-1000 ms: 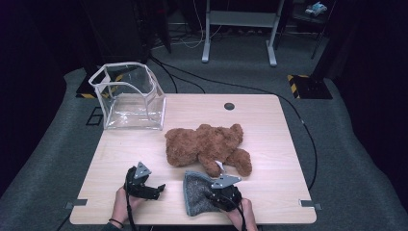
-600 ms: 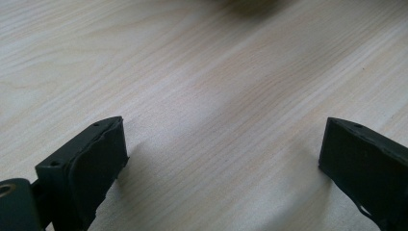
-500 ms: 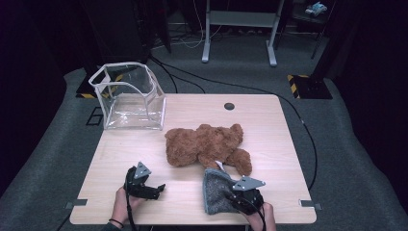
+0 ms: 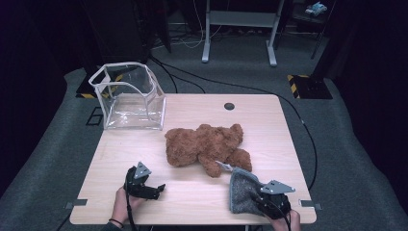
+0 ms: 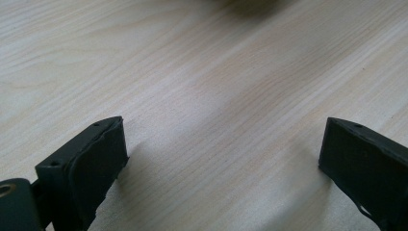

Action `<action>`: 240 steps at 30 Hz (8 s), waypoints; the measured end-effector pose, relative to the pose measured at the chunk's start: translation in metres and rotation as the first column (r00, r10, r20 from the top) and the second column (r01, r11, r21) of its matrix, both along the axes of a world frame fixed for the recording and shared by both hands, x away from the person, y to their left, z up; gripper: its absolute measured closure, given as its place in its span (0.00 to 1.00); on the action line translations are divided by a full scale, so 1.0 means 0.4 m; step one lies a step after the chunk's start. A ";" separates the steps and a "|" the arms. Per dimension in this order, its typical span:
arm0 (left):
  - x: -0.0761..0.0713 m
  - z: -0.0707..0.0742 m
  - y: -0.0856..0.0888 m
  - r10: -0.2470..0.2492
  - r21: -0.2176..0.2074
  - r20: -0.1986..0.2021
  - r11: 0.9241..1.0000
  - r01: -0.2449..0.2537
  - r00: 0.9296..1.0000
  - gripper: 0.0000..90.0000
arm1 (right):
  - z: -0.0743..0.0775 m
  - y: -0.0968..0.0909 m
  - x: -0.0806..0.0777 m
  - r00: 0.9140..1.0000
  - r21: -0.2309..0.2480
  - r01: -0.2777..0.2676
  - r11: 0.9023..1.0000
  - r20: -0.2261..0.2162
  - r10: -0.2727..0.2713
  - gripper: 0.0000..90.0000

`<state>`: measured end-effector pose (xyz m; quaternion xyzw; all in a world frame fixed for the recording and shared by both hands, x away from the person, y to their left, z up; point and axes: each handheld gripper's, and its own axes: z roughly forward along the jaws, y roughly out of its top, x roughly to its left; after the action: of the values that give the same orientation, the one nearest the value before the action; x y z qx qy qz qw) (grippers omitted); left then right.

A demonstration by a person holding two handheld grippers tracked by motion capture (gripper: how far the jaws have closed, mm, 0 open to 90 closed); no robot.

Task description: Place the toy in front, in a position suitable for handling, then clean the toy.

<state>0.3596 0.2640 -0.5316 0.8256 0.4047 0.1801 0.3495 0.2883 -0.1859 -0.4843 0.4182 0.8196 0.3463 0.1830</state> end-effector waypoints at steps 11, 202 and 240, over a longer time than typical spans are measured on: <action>0.000 0.000 0.000 0.000 0.000 0.000 1.000 0.000 1.000 0.03 | 0.012 -0.092 -0.005 0.993 -0.013 0.120 0.993 0.012 -0.120 0.87; 0.192 0.046 -0.140 -0.067 -0.182 0.136 0.979 0.091 0.988 0.33 | 0.030 0.043 0.331 0.988 0.013 0.151 0.988 -0.044 -0.150 0.09; 0.171 0.020 -0.144 -0.065 -0.210 0.220 0.971 0.113 0.973 0.51 | -0.029 -0.118 0.427 0.906 -0.081 0.385 0.919 -0.153 -0.393 0.06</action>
<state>0.4280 0.2065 -0.5235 0.7750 0.3451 0.2048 0.4882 0.4591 -0.2331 -0.4958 0.5961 0.7402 0.2467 0.1893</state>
